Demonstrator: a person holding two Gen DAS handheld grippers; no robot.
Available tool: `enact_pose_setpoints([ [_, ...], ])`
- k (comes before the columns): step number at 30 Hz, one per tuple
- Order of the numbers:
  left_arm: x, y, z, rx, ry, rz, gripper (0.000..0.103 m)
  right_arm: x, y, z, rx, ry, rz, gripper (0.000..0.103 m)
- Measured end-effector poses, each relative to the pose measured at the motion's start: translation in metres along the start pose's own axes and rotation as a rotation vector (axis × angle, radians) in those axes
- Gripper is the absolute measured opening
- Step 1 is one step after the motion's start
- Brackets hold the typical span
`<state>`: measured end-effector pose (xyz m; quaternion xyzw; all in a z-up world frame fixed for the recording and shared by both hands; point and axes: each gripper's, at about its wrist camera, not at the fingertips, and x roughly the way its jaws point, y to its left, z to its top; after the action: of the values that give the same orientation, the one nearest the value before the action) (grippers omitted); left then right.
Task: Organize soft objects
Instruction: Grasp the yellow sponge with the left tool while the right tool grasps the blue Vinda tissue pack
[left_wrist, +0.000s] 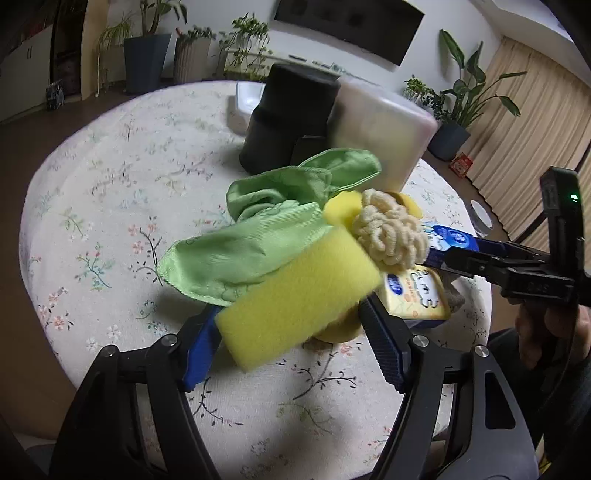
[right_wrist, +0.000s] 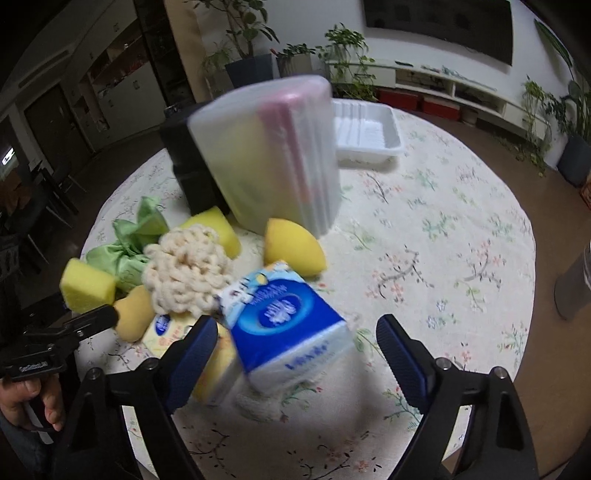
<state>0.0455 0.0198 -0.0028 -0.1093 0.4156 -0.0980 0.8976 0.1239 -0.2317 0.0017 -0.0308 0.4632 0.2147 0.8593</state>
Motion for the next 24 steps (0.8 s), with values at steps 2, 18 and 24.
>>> enact_pose_setpoints([
  [2, -0.004, -0.002, 0.0, 0.007, -0.019, -0.019, 0.07, 0.0, -0.006, -0.001, 0.02, -0.001, 0.003, 0.09],
  [18, -0.024, -0.02, -0.012, 0.135, -0.126, 0.011, 0.045, 0.001, -0.001, -0.003, -0.006, -0.012, -0.029, 0.09],
  [24, -0.024, -0.025, -0.02, 0.154, -0.116, 0.005, 0.028, 0.001, 0.008, -0.003, -0.059, -0.019, -0.021, 0.09],
])
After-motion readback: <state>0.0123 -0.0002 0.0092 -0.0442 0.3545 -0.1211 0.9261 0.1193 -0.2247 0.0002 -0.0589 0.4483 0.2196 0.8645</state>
